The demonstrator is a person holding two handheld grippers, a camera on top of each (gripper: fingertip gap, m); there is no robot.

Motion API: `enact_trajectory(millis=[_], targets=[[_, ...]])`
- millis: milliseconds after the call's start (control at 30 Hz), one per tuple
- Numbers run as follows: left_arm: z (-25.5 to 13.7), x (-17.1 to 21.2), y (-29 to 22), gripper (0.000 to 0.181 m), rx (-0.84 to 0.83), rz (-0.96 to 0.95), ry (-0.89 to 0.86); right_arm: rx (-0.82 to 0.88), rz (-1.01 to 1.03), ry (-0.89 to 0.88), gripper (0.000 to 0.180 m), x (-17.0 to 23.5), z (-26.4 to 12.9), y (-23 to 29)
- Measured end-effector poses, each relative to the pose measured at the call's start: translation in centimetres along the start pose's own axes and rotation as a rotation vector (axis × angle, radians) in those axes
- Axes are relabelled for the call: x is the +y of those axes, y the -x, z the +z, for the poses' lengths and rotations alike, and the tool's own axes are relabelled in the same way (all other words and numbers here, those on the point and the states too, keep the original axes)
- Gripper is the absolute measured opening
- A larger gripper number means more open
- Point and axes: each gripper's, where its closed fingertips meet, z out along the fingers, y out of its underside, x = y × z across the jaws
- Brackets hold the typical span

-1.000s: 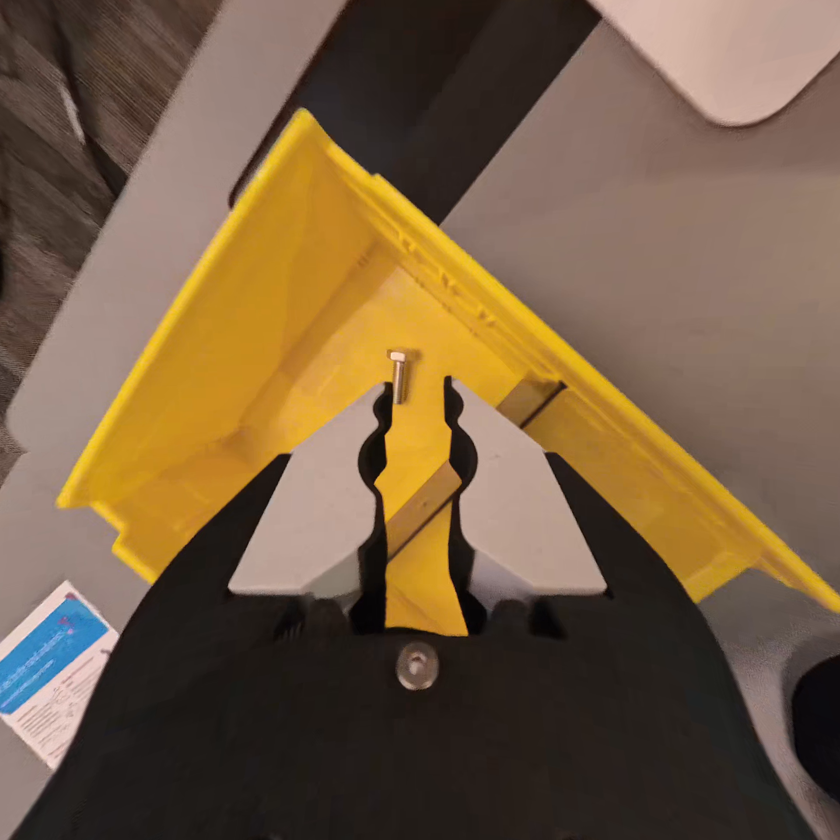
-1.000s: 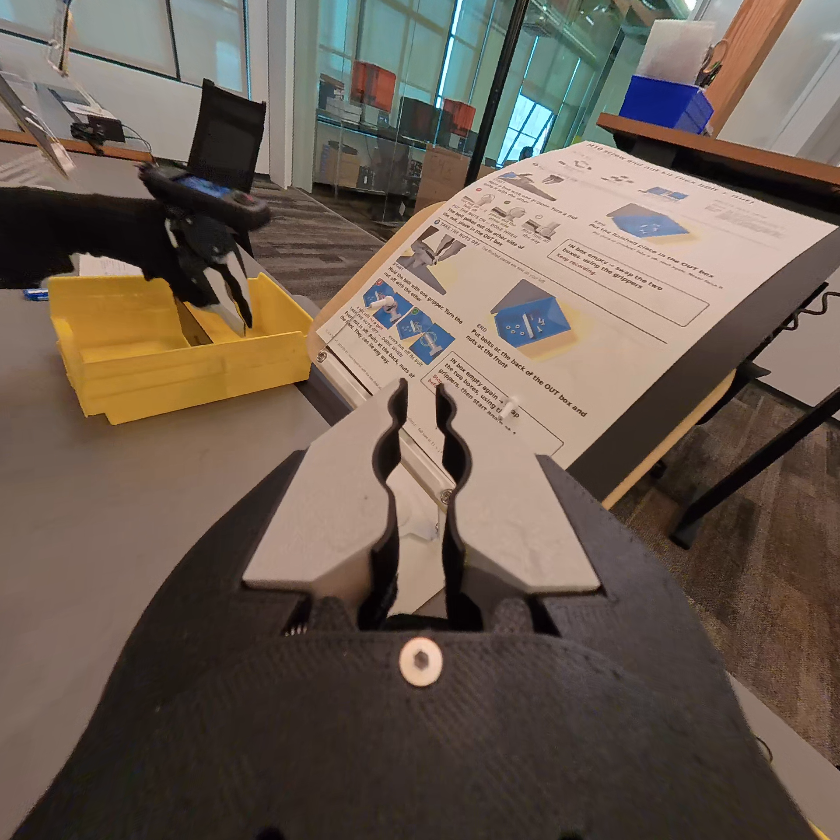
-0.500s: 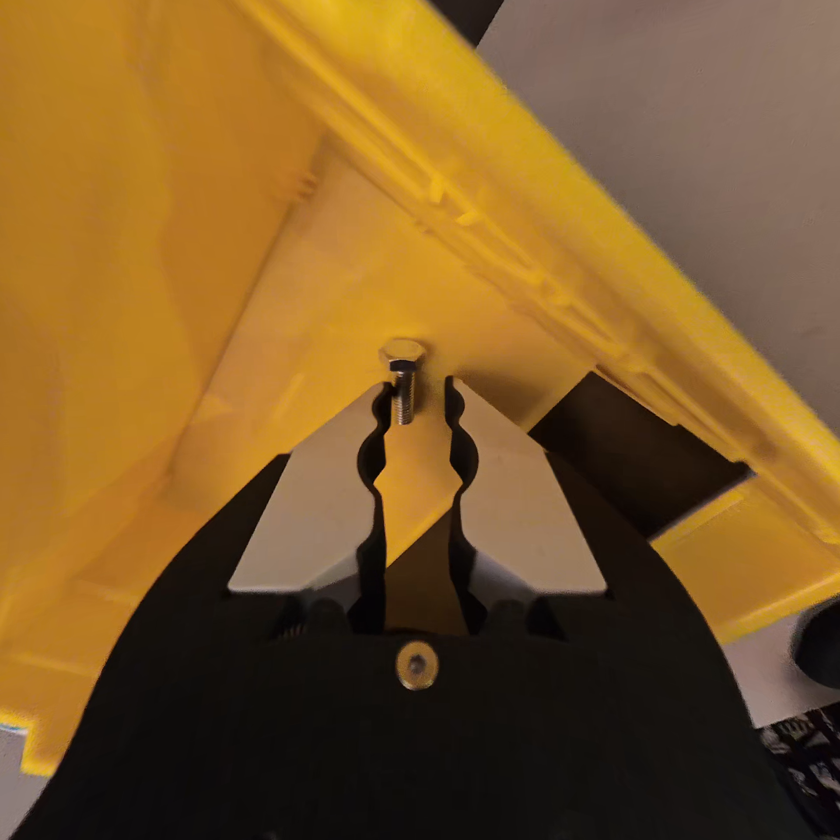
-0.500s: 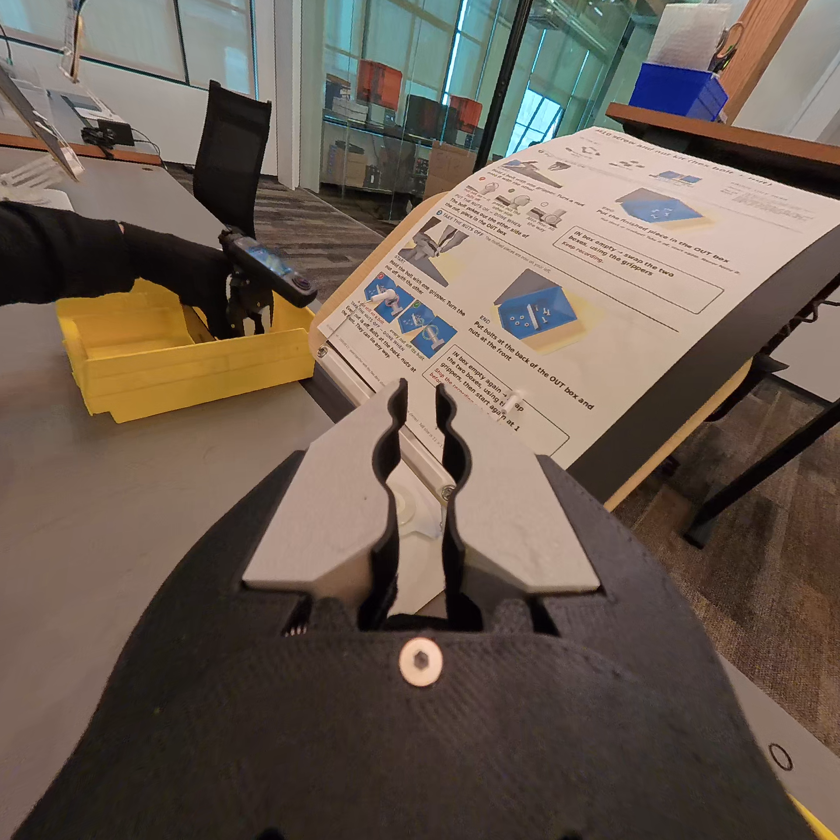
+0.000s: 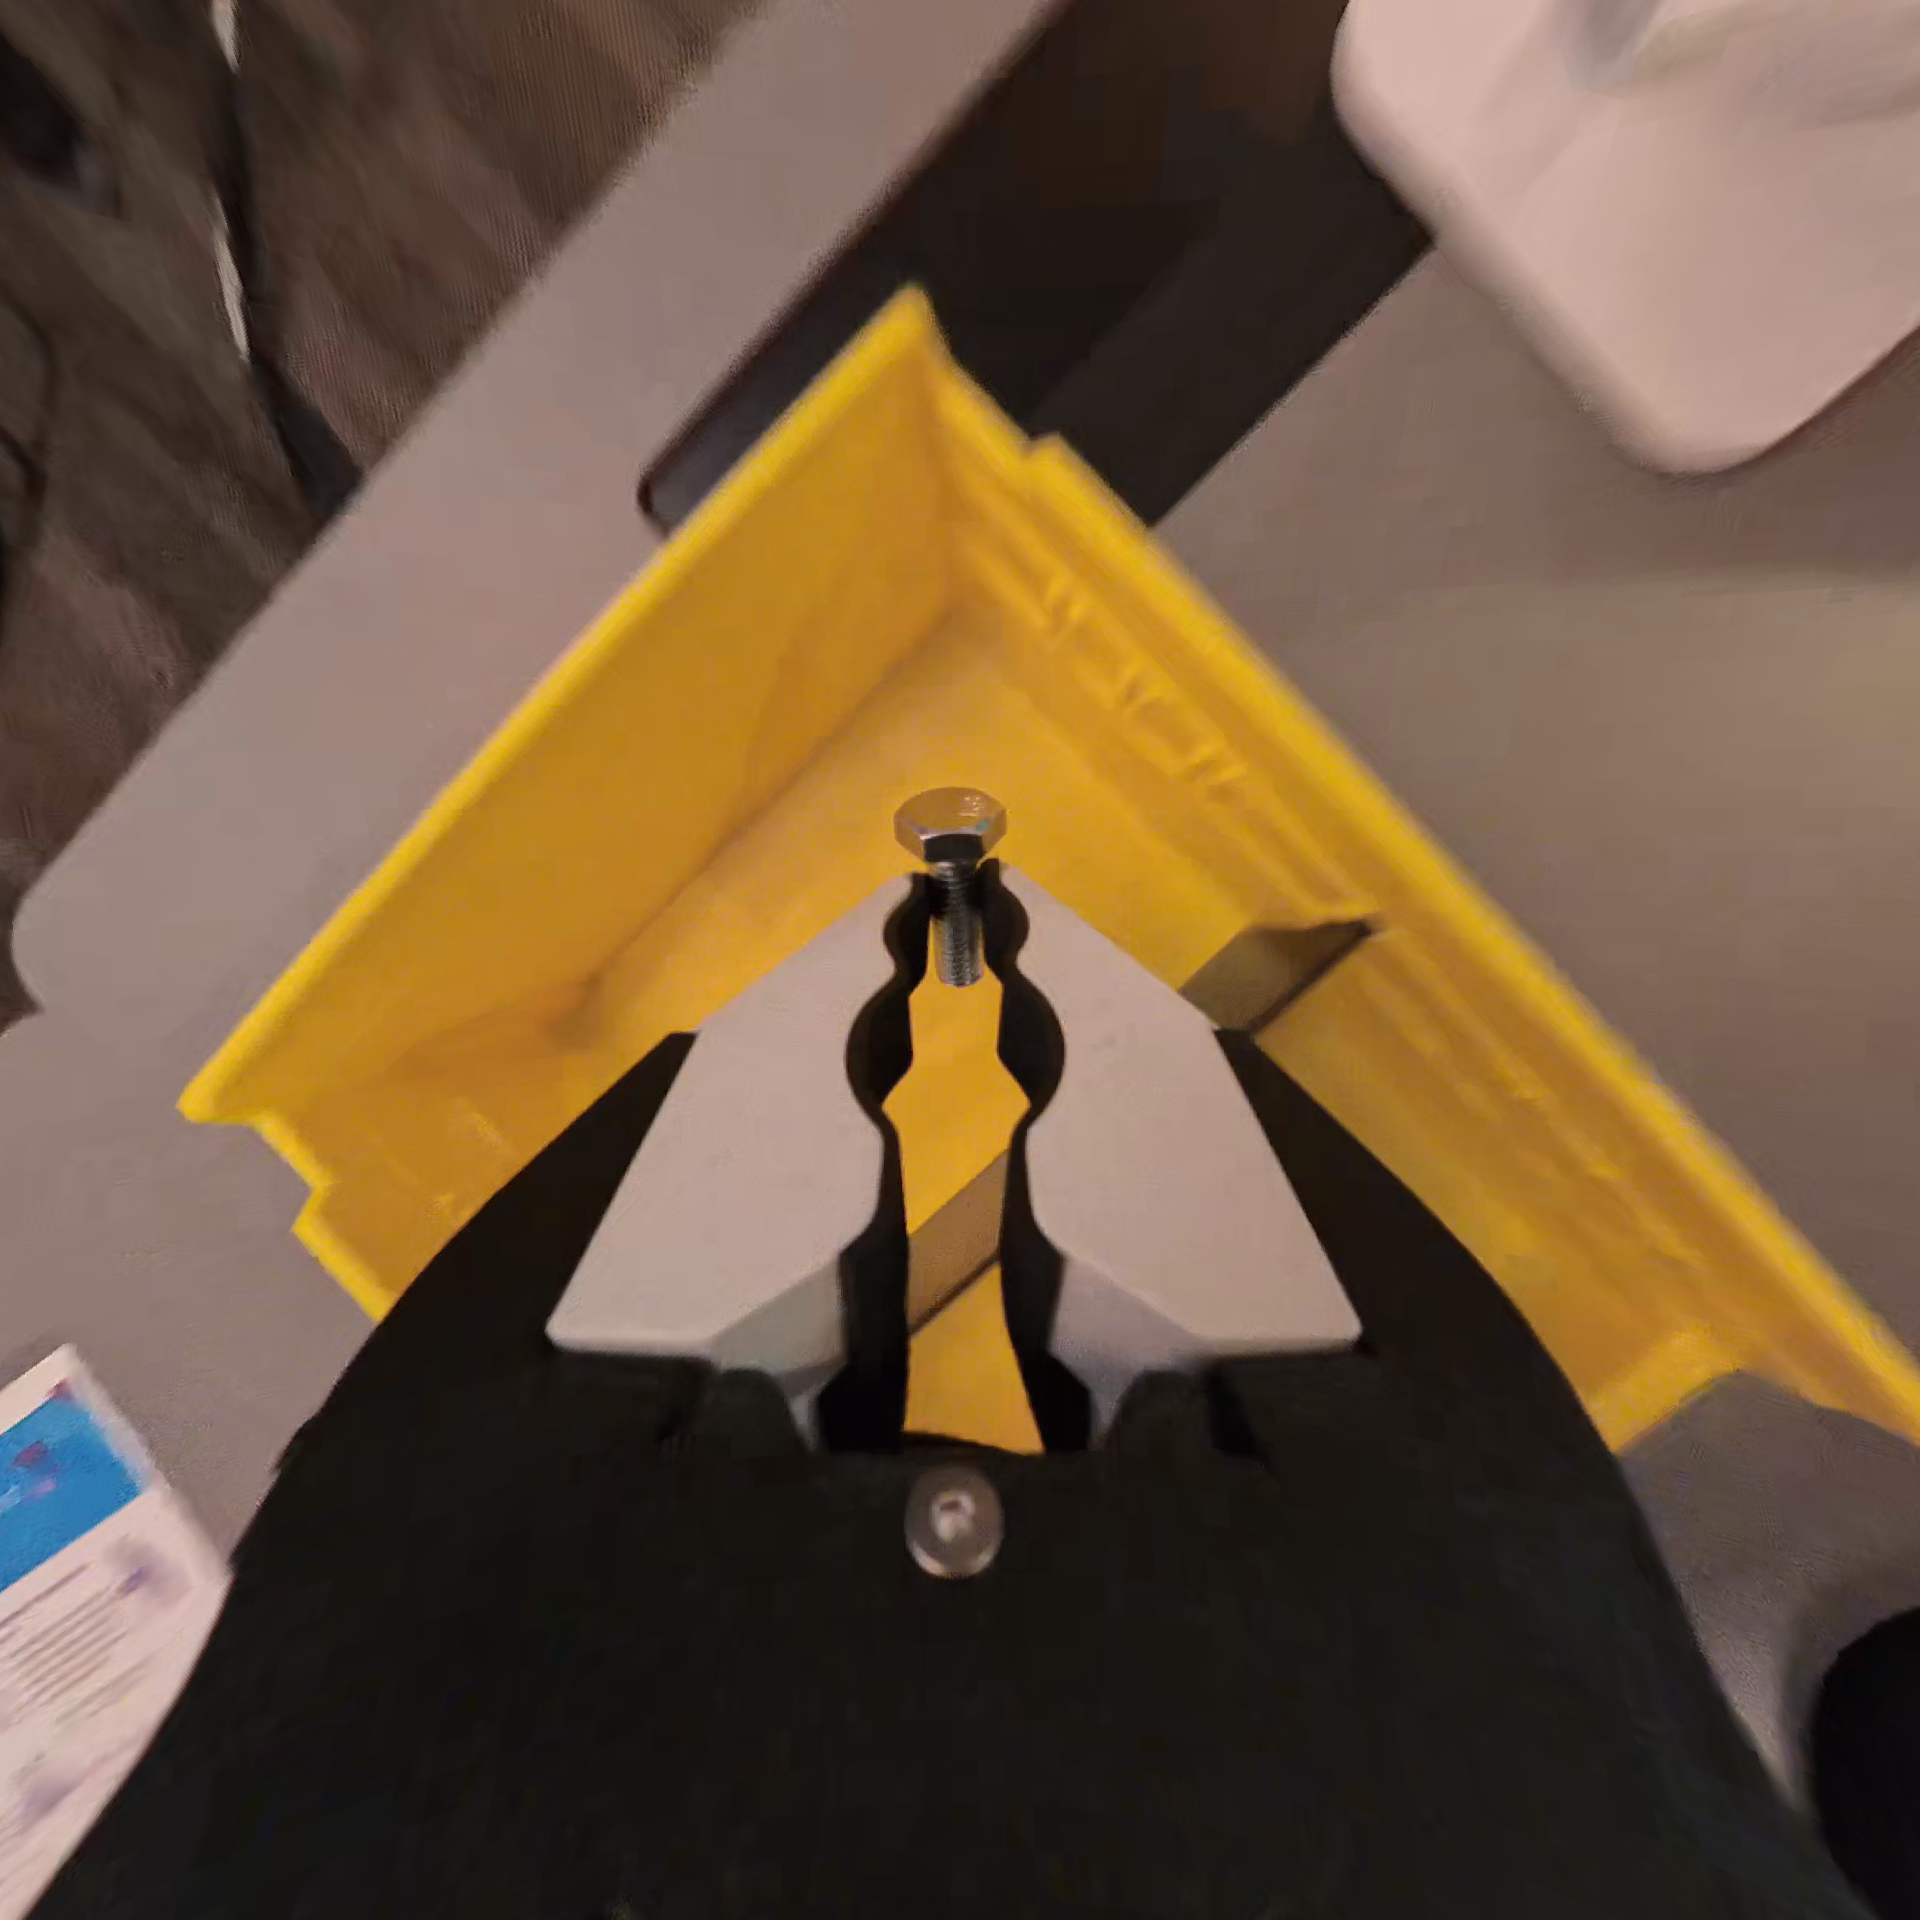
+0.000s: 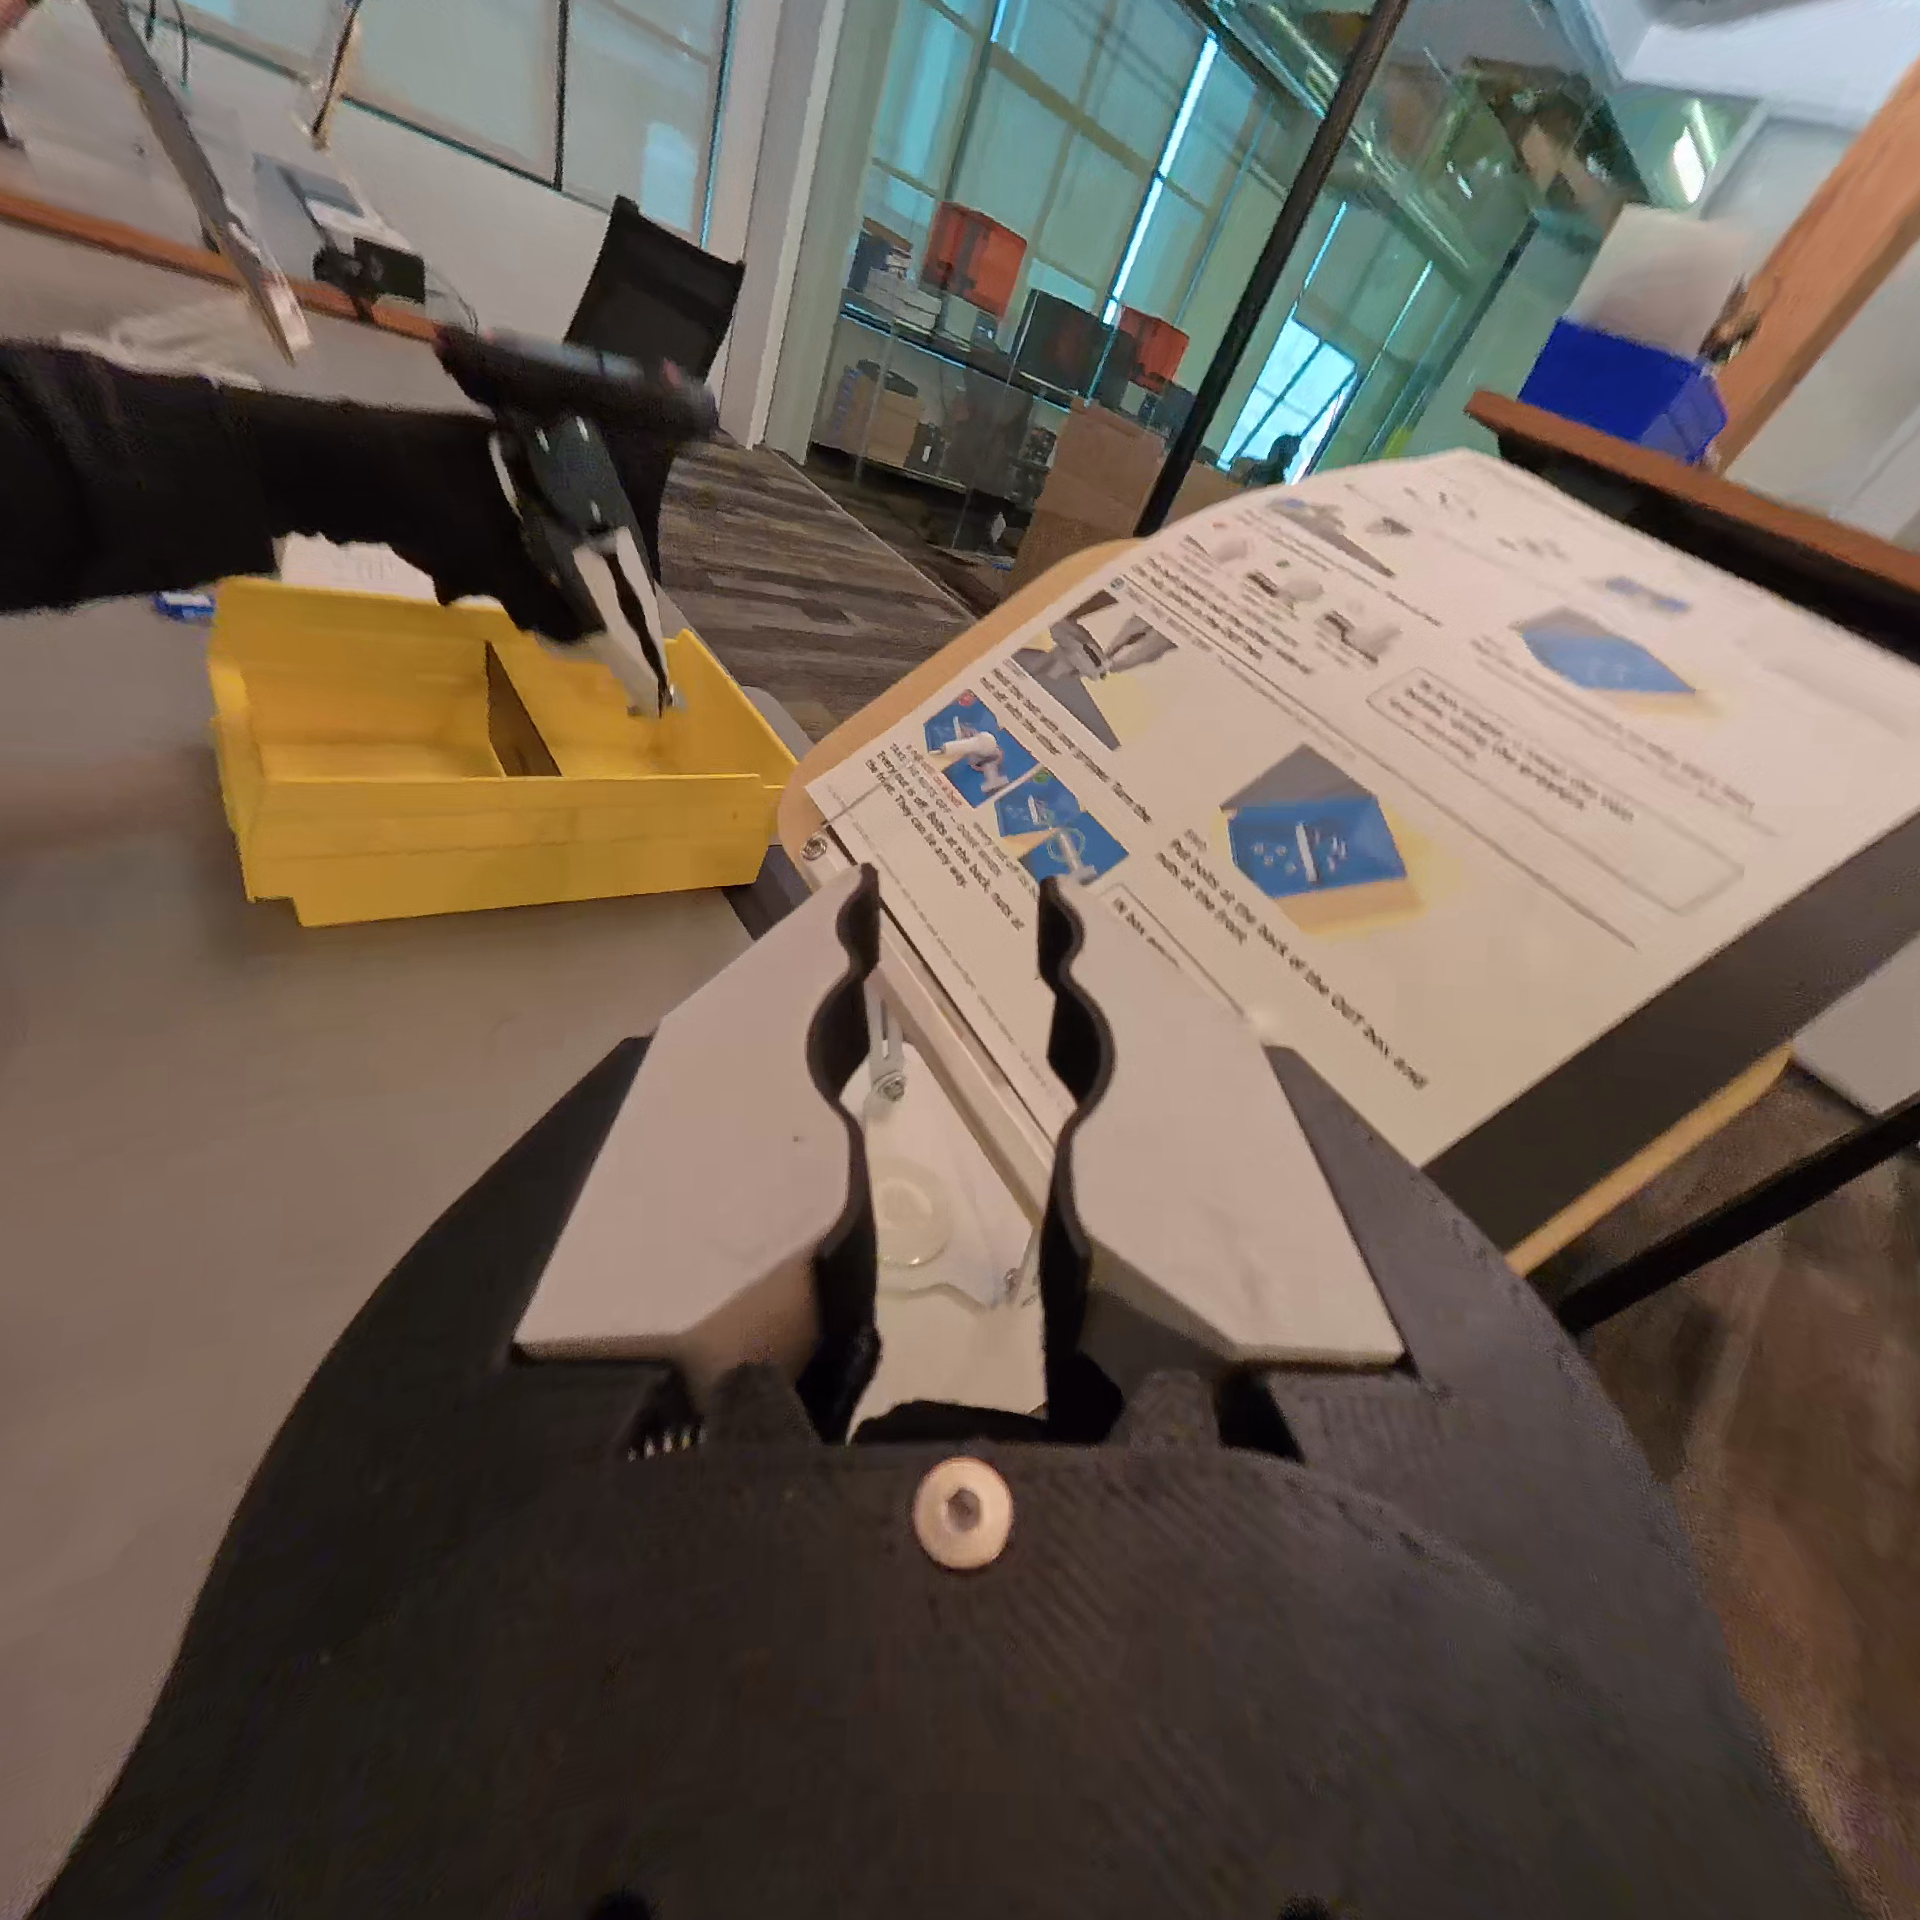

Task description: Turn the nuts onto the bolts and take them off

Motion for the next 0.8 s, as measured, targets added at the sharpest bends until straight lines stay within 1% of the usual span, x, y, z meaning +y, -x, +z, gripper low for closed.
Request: enact_trajectory(millis=[67,133,167,233,267,367,500,600,667,800], targets=[[-3.7,-3.1,-2.7,0.007,0.093,-0.047,-0.237,0.001,-0.09,-0.014,0.042,-0.8,0.9,1.2],[-7.3,-5.6,-6.1,0.008,0.21,-0.075,-0.43,-0.02,-0.183,-0.038,0.051,-1.7,2.1,3.2],[-8.9,-6.6,-8.2,0.008,0.284,-0.078,-0.515,-0.037,-0.227,-0.046,0.052,-2.1,2.9,4.5],[-11.3,-8.0,-12.3,0.007,0.418,-0.079,-0.624,-0.094,-0.307,-0.045,0.053,-2.3,4.7,7.5],[-12.2,-8.5,-14.2,0.007,0.472,-0.08,-0.659,-0.118,-0.352,-0.035,0.058,-2.1,5.7,9.0],[-14.2,-9.5,-20.0,0.008,0.664,-0.074,-0.707,-0.173,-0.501,0.003,0.065,-1.1,8.2,13.1],[-14.9,-9.7,-25.4,0.007,0.85,-0.065,-0.675,-0.212,-0.592,-0.026,0.068,-1.2,9.7,16.7],[-14.9,-9.8,-27.3,0.007,0.929,-0.073,-0.658,-0.228,-0.631,-0.043,0.065,-1.4,9.8,17.9],[-14.4,-9.6,-27.9,0.007,0.928,-0.062,-0.629,-0.223,-0.634,-0.064,0.062,-1.8,9.7,18.0],[-14.1,-9.4,-28.2,0.007,0.954,-0.062,-0.606,-0.245,-0.647,-0.076,0.046,-1.8,9.3,18.2]])
